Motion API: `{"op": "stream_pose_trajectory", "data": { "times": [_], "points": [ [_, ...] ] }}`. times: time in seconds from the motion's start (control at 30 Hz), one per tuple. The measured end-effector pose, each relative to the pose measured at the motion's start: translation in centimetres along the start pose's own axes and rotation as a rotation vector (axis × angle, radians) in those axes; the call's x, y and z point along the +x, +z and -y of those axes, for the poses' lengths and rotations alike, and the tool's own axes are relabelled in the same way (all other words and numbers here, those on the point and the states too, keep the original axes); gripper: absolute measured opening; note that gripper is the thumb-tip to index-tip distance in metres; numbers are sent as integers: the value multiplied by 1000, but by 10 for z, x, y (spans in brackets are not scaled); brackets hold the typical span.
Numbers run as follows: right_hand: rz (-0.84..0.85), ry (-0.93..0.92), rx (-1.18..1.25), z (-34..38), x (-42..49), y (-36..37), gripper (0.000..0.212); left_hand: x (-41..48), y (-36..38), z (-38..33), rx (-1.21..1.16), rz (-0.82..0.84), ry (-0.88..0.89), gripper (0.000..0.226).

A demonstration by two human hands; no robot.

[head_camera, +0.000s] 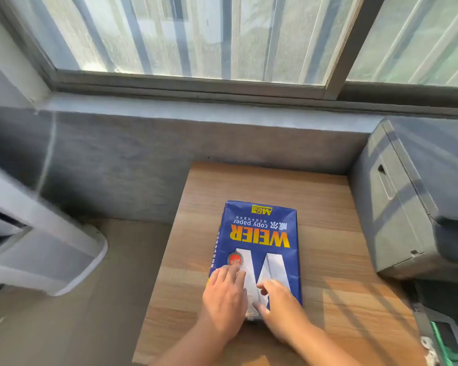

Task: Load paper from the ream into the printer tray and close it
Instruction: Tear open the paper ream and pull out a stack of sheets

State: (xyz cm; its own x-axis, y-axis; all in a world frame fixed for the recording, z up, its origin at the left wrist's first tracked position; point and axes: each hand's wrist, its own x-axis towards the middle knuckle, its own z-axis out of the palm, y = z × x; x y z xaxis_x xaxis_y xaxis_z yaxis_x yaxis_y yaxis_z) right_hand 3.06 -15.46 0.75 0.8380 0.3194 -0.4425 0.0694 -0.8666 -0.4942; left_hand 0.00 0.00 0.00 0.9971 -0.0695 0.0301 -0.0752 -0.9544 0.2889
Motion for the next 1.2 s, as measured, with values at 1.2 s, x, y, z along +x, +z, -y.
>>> {"op": "stream_pose_trajectory", "data": {
  "times": [1.2],
  "points": [
    [-164,-601,-213,-39,-80,77,9,-51,46,21,45,232,5,66]
  ]
}}
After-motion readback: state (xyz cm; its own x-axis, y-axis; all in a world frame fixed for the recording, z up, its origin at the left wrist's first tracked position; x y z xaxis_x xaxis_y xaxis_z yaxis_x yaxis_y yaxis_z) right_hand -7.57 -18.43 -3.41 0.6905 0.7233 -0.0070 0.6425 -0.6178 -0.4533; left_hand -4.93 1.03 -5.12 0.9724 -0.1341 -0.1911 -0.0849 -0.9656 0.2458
